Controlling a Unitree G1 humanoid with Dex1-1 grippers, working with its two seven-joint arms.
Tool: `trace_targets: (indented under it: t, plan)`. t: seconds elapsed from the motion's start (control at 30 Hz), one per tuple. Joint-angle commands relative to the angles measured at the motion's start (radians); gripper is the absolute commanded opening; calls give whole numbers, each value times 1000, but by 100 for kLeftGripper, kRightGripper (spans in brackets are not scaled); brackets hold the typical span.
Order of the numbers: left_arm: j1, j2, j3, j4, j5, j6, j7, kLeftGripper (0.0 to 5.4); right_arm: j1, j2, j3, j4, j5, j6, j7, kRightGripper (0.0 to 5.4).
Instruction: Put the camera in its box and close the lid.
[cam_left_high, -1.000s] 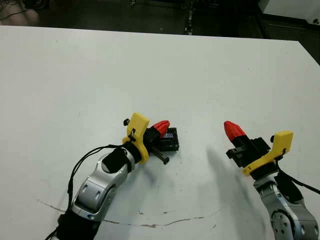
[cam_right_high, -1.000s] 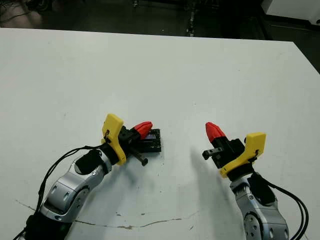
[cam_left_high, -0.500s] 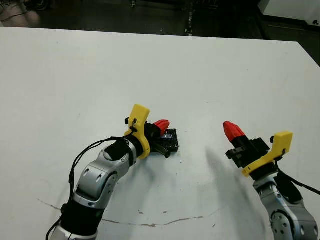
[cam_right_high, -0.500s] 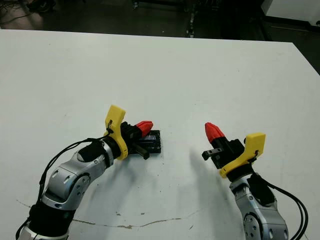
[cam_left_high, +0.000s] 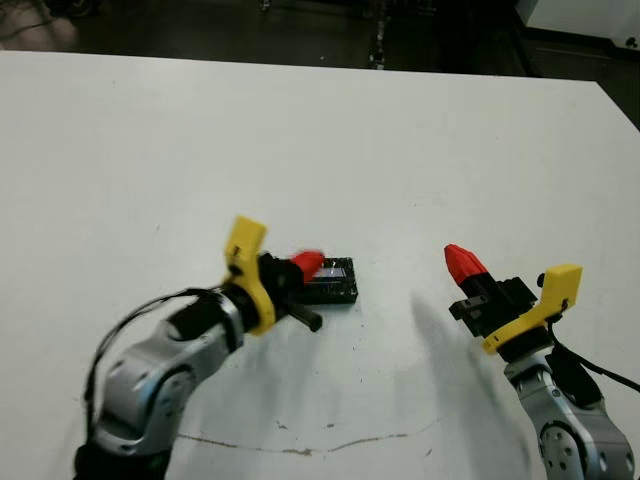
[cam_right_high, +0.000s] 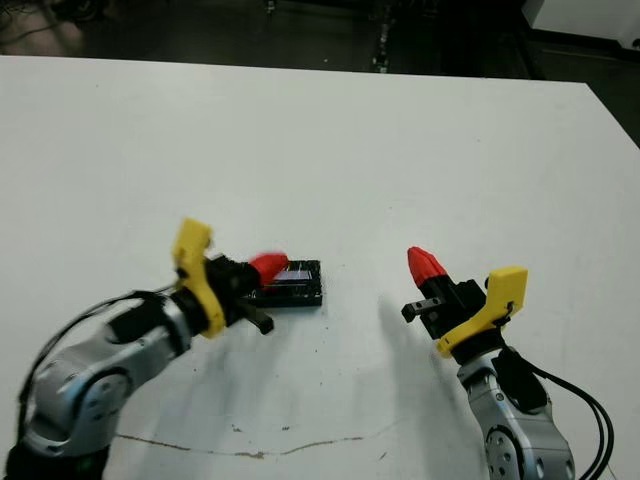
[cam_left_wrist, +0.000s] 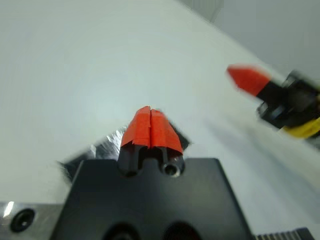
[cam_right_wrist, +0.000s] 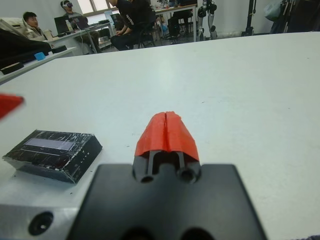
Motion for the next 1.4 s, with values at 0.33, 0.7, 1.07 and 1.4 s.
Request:
trace_targets:
  t: [0.33,0.7,1.07,1.4]
  plan:
    - [-5,49,232,159,193,-585,73,2,-20,-1,-33,-5,13,0,-26,0]
    - [114,5,229,395,328,-932,124,2,-81,31,-86,-17,-6,-55,-127,0]
    - [179,-65,186,458,315,-1018,157,2,-88,101,-73,-41,-86,-81,-275,0]
    - [187,-52,146,458,383,-1031,169,2,-88,187,-12,23,-227,-216,-345,0]
